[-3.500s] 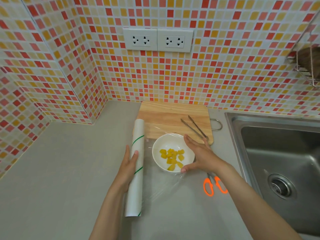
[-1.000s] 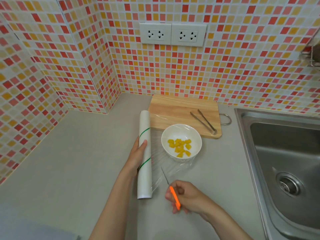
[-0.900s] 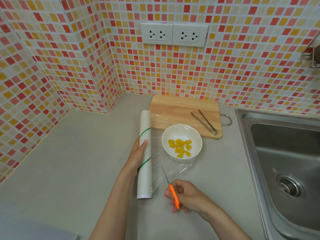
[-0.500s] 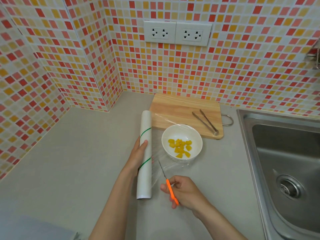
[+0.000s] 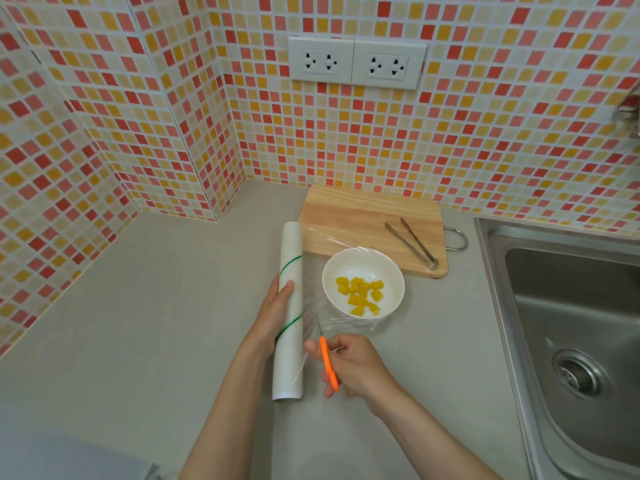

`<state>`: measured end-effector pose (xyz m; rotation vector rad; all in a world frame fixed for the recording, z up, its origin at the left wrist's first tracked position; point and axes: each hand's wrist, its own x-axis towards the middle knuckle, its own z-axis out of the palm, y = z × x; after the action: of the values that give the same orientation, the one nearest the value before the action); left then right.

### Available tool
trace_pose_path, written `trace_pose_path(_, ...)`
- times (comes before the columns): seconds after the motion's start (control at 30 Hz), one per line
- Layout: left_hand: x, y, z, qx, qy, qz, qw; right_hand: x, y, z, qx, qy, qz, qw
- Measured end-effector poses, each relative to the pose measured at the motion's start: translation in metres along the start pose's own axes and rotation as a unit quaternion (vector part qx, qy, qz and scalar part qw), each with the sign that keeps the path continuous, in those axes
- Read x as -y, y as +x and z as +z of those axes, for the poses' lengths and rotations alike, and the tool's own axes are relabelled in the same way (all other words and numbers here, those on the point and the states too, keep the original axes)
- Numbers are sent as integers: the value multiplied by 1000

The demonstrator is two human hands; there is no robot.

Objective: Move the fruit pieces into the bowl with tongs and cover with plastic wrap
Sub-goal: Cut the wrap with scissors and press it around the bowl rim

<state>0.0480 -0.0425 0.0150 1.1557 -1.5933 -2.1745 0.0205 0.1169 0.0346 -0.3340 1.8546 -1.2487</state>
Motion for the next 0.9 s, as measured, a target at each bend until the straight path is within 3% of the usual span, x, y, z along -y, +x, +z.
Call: trace_pose_path(0.9,-3,2,-11,17,-26,6,999,36,36,22,-33,73,-27,996)
